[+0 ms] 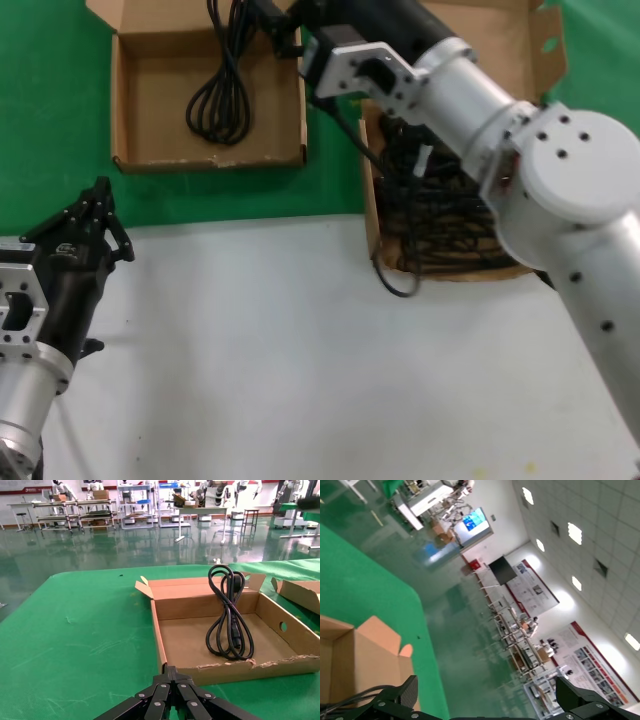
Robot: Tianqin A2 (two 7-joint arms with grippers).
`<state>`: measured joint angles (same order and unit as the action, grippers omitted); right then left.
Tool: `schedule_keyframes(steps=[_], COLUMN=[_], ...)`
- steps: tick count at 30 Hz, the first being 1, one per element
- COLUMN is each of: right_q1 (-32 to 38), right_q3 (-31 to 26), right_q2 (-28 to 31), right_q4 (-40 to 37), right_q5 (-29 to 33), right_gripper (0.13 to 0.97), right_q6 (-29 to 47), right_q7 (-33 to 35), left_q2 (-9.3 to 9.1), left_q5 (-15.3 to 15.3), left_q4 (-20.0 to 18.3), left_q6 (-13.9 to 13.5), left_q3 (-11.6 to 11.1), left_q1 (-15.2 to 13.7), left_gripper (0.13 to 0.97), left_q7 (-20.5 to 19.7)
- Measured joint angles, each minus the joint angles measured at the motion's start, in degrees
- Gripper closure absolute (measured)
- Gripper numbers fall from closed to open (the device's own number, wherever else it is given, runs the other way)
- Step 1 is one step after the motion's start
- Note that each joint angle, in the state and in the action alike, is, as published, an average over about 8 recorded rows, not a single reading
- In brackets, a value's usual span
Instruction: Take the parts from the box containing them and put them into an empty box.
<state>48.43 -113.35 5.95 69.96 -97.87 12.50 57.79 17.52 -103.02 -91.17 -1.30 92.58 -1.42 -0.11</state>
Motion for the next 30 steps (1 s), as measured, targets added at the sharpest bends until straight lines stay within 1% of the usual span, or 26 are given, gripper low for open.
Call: schedule_keyframes(steps=[5,10,15,21,30], right_q1=[-3.6,-7.2,-10.6,-13.7,-16.7], right_q3=[0.0,1.7,3.8,5.1,5.4], right_q2=[3.3,5.3,6.7,8.7,12.1], right_q4=[8.1,14.8,19.4,22.7,25.0], right_q5=[6.5,14.2,19.4,21.2,19.9], right_gripper=[0.129,0.129,0.129,0.129,0.129], right_q6=[-1.4,-0.9,-0.1,-0.3,-2.5], right_q7=[-9.1,-17.6,-23.1,-26.2,-27.6], left_q2=[0.0,0.0,0.0,0.0,0.0], left_q5=[0.0,0.0,0.0,0.0,0.0], left_q4=[0.0,0.0,0.0,0.0,0.0], left_q6=[0.0,0.0,0.0,0.0,0.0], left_q3=[0.0,0.0,0.0,0.0,0.0], left_q1=[0.0,0.0,0.0,0.0,0.0], left_gripper=[0.952,0.952,0.952,0.952,0.952], left_q7=[0.0,0.0,0.0,0.0,0.0])
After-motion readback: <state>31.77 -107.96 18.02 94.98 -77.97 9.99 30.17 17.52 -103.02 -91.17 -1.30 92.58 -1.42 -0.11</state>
